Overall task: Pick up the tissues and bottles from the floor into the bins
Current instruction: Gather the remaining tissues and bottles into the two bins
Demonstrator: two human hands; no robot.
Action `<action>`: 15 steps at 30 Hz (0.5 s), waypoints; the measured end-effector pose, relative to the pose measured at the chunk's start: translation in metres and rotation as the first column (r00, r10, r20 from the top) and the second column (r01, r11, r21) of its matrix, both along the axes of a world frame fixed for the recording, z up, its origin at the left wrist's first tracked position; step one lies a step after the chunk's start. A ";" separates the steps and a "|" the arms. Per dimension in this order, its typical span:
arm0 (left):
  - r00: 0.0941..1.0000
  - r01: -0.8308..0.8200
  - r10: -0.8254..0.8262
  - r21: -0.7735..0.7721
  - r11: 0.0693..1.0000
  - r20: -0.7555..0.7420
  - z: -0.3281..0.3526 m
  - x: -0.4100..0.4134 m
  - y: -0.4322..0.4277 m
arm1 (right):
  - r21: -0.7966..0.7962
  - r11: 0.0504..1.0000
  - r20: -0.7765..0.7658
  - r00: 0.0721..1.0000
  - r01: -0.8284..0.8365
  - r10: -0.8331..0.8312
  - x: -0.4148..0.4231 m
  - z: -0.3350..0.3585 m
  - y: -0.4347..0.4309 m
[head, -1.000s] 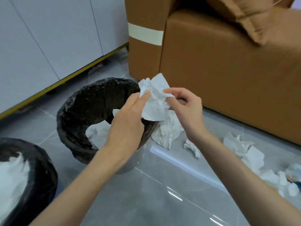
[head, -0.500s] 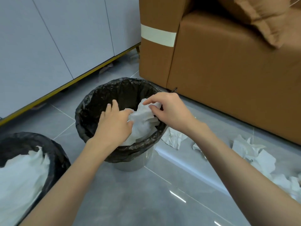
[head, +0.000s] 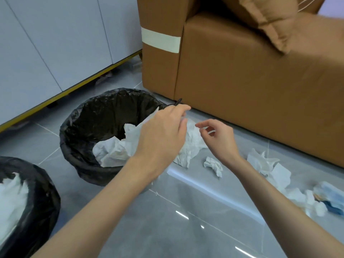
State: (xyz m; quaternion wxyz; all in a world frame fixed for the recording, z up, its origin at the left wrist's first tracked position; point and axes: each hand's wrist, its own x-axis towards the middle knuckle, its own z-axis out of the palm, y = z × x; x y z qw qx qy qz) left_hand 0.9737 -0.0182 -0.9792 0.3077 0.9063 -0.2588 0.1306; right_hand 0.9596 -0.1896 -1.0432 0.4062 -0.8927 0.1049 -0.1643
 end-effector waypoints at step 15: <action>0.956 0.136 -0.032 0.346 0.928 -0.290 -0.117 0.016 -0.059 | -0.031 0.986 -0.415 0.895 0.164 -0.162 -0.042 -0.105 -0.078</action>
